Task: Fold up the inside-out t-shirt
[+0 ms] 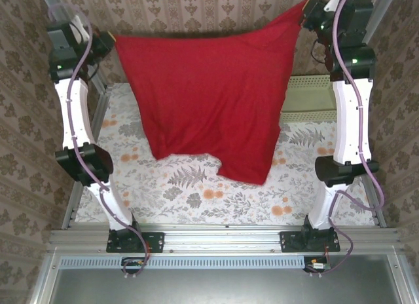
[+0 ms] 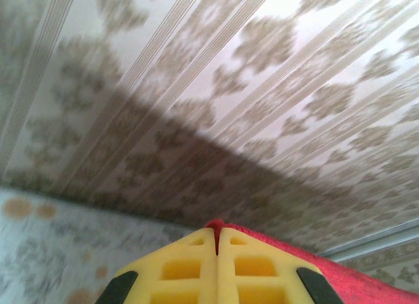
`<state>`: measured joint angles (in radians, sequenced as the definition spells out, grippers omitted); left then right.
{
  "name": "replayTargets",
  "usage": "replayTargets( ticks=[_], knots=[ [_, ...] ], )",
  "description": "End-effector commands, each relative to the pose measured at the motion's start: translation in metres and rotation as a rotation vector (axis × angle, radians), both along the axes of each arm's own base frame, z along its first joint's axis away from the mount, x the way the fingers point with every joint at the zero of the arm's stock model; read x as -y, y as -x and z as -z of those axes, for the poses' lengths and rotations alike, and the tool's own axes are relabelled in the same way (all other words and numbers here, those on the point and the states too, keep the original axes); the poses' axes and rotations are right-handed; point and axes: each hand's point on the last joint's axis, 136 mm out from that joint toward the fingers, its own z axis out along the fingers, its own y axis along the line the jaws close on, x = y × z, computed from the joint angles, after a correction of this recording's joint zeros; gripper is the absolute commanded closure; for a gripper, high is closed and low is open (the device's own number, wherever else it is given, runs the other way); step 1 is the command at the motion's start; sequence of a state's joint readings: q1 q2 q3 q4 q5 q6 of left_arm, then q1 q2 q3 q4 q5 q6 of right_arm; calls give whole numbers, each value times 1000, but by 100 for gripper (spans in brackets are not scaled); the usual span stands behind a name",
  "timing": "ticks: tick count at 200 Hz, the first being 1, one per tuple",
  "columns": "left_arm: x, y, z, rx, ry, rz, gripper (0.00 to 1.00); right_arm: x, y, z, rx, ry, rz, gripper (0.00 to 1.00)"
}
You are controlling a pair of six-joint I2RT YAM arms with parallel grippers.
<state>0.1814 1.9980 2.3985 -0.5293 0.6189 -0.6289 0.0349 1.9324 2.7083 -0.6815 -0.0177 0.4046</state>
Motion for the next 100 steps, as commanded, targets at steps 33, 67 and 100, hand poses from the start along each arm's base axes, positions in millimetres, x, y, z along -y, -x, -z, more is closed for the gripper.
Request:
replayTargets(
  ticks=[33,67,100],
  knots=[
    [8,76,-139,371,-34,42,100,7,101,-117,340,-32,-5,100],
    [14,102,-117,372,-66,69,100,-11,101,-69,166,15,-102,100],
    [27,134,-40,259,-31,109,100,-26,111,47,-96,-37,-190,100]
  ],
)
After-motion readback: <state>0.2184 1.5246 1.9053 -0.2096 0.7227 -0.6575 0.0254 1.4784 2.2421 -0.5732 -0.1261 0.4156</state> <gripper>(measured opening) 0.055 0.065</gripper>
